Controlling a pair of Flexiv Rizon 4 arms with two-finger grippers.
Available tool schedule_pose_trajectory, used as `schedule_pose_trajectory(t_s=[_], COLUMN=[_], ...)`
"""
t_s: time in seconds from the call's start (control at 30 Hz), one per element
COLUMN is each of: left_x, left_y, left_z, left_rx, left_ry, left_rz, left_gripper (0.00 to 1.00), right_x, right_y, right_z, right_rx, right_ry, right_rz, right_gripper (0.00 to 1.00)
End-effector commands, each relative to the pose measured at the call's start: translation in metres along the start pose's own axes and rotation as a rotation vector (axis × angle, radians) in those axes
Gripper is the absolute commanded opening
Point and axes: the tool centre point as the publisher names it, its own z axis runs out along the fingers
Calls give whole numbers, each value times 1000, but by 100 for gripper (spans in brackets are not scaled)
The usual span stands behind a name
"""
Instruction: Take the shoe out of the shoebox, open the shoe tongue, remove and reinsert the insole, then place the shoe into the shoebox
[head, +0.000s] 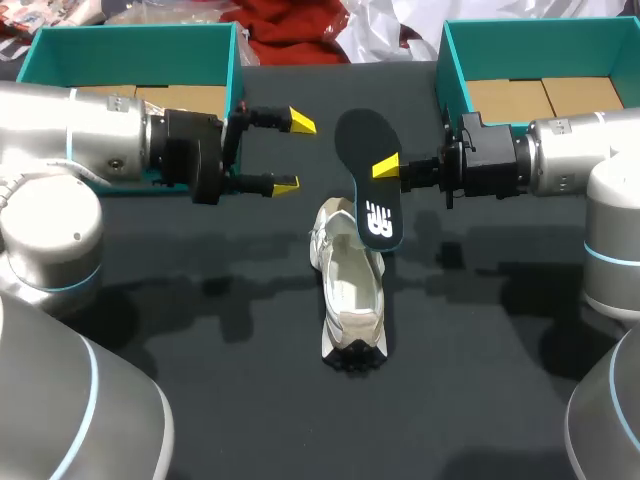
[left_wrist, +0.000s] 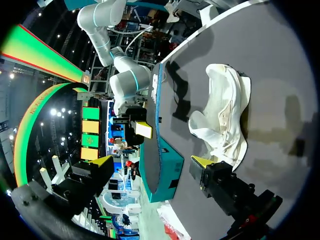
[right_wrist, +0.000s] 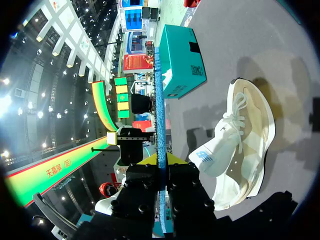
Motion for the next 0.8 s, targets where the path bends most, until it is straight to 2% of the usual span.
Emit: schedule_pose_trajectory(t_s=[0.03,0.3,0.53,0.73,0.8], left_x=[9,7,6,3,1], left_y=[-2,-2,-1,0,-2], left_z=[13,14,15,18,20], left_rx=[-21,-44,-59,-54,-47], left_ry=[-65,-100,-133,-163,-168], left_rz=[-20,-20,-19,-16,-14], left_gripper=[100,100,100,100,91], right_x=[0,0,2,3,3], right_y=[-1,-1,-8,-9,-10], right_z=[1,1,3,7,8], right_rx=[-3,-3,-11,-6,-8], right_ry=[-1,-1,65,80,86], right_rz=[0,0,-13,-10,-6], right_gripper=[0,0,0,0,0])
